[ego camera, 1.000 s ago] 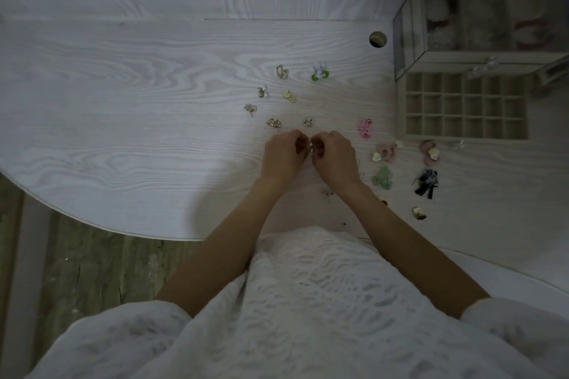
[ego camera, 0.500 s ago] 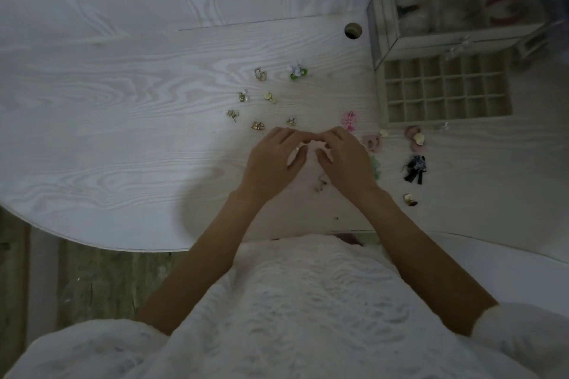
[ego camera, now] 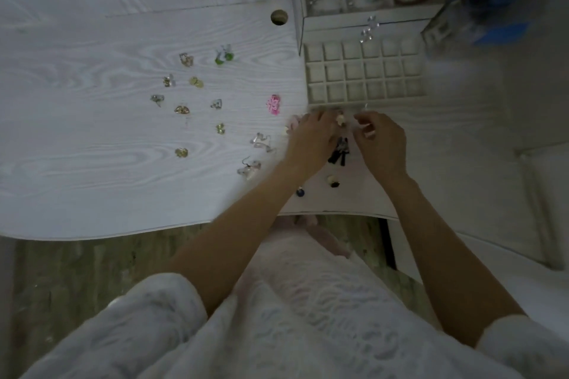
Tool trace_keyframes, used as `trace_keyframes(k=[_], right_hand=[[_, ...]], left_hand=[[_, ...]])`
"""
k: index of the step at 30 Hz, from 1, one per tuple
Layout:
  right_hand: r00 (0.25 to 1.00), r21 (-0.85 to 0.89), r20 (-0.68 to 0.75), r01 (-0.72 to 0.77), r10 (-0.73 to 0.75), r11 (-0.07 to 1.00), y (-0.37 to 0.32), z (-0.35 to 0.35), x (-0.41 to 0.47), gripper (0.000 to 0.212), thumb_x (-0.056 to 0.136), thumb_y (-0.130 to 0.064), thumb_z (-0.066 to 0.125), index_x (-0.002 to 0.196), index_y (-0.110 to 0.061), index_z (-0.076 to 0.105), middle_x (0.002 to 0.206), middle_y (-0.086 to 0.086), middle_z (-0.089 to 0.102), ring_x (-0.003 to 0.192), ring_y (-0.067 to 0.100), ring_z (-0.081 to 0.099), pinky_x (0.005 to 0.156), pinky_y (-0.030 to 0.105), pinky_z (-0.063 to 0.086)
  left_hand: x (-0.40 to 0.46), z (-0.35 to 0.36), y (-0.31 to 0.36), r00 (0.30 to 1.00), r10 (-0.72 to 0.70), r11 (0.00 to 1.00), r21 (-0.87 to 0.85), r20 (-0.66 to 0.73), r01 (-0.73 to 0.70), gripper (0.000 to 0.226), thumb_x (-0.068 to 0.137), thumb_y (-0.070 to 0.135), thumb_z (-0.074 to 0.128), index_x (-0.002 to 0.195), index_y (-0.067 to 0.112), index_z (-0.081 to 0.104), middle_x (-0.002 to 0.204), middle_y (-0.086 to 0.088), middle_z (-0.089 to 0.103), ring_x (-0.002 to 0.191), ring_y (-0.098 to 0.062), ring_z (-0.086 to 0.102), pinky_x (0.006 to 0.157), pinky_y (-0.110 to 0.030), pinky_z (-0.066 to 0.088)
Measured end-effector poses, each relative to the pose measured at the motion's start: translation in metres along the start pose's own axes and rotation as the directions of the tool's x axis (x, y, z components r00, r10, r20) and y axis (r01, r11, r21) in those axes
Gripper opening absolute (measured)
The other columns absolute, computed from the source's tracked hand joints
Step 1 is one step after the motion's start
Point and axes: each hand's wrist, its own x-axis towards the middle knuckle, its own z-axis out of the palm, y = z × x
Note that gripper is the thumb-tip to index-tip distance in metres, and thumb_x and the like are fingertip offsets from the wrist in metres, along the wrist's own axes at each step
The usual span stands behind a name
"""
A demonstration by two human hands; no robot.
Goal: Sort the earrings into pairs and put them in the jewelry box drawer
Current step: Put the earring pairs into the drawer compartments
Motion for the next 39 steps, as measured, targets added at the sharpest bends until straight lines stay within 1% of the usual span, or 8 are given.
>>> trace_keyframes(k=[4, 11, 15, 20, 26, 29, 32, 39], right_hand=[[0.993, -0.039, 0.119, 0.021, -0.016, 0.999, -0.001, 0.015, 0.015, 0.021, 0.09, -0.022, 0.054, 0.105, -0.008, 0.06, 0.102, 0.011, 0.064, 0.089, 0.023, 0.059, 0.069, 0.028, 0.041], [0.993, -0.178, 0.059, 0.114, -0.105, 0.977, 0.009, 0.013, 0.024, 0.016, 0.088, -0.017, 0.057, 0.098, -0.005, 0.061, 0.101, 0.015, 0.062, 0.085, 0.031, 0.059, 0.062, 0.032, 0.039], [0.994, -0.268, 0.036, 0.105, -0.099, 0.957, 0.01, 0.009, 0.021, 0.016, 0.088, -0.011, 0.054, 0.101, -0.005, 0.063, 0.109, 0.018, 0.057, 0.081, 0.031, 0.058, 0.06, 0.029, 0.035], [0.998, -0.19, 0.036, 0.061, -0.055, 0.98, 0.017, 0.003, 0.013, 0.02, 0.09, -0.014, 0.057, 0.106, -0.005, 0.065, 0.11, 0.019, 0.056, 0.084, 0.03, 0.059, 0.065, 0.029, 0.04], [0.997, -0.068, 0.002, 0.077, -0.077, 0.995, 0.02, -0.001, 0.007, 0.014, 0.088, -0.012, 0.059, 0.1, -0.007, 0.066, 0.096, 0.016, 0.063, 0.079, 0.027, 0.06, 0.067, 0.028, 0.041], [0.995, 0.055, -0.076, 0.068, -0.063, 0.996, 0.008, -0.007, 0.012, 0.016, 0.086, -0.016, 0.062, 0.1, -0.01, 0.066, 0.092, 0.011, 0.066, 0.077, 0.021, 0.061, 0.069, 0.03, 0.048], [0.995, 0.218, -0.084, 0.071, -0.053, 0.973, -0.013, -0.009, 0.028, 0.013, 0.084, -0.013, 0.065, 0.096, -0.009, 0.067, 0.09, 0.008, 0.069, 0.076, 0.016, 0.061, 0.07, 0.028, 0.051], [1.0, 0.273, 0.001, -0.01, 0.01, 0.962, -0.037, 0.001, 0.066, 0.015, 0.081, -0.013, 0.066, 0.096, -0.008, 0.066, 0.089, 0.007, 0.069, 0.076, 0.015, 0.061, 0.07, 0.026, 0.049]], left_hand=[[0.009, 0.02, 0.004, 1.0, -0.027, 0.998, 0.064, 0.004, 0.026, 0.046, 0.086, 0.006, 0.049, 0.132, 0.009, 0.046, 0.131, -0.013, 0.052, 0.119, -0.032, 0.042, 0.1, -0.039, 0.038], [0.021, 0.012, 0.012, 0.999, -0.008, 0.958, 0.287, 0.036, -0.003, 0.045, 0.088, 0.003, 0.05, 0.132, 0.009, 0.043, 0.137, -0.01, 0.044, 0.129, -0.027, 0.036, 0.096, -0.034, 0.044], [0.026, 0.009, 0.019, 0.998, 0.015, 0.904, 0.424, 0.066, -0.042, 0.033, 0.088, -0.003, 0.046, 0.12, 0.005, 0.053, 0.127, -0.014, 0.052, 0.122, -0.028, 0.044, 0.089, -0.041, 0.05], [0.03, 0.007, 0.02, 0.997, 0.01, 0.874, 0.484, 0.08, -0.048, 0.016, 0.09, 0.003, 0.051, 0.101, 0.006, 0.062, 0.107, -0.01, 0.064, 0.101, -0.028, 0.06, 0.074, -0.038, 0.051], [0.031, 0.001, 0.017, 0.996, 0.085, 0.959, 0.272, -0.001, -0.082, 0.017, 0.089, 0.01, 0.053, 0.105, 0.006, 0.056, 0.101, -0.014, 0.064, 0.087, -0.034, 0.062, 0.065, -0.038, 0.046], [0.024, -0.009, 0.006, 0.975, 0.119, 0.992, 0.055, -0.187, -0.111, 0.017, 0.084, 0.012, 0.058, 0.1, 0.006, 0.059, 0.095, -0.013, 0.066, 0.078, -0.032, 0.063, 0.064, -0.037, 0.05], [0.029, -0.024, -0.011, 0.941, 0.064, 0.995, -0.051, -0.332, -0.085, 0.018, 0.08, 0.012, 0.063, 0.098, 0.009, 0.061, 0.088, -0.008, 0.069, 0.075, -0.023, 0.063, 0.063, -0.032, 0.05], [0.049, -0.03, -0.031, 0.979, 0.005, 1.0, 0.025, -0.205, 0.0, 0.014, 0.085, 0.021, 0.062, 0.096, 0.015, 0.069, 0.088, -0.009, 0.069, 0.088, -0.027, 0.056, 0.064, -0.036, 0.049]])
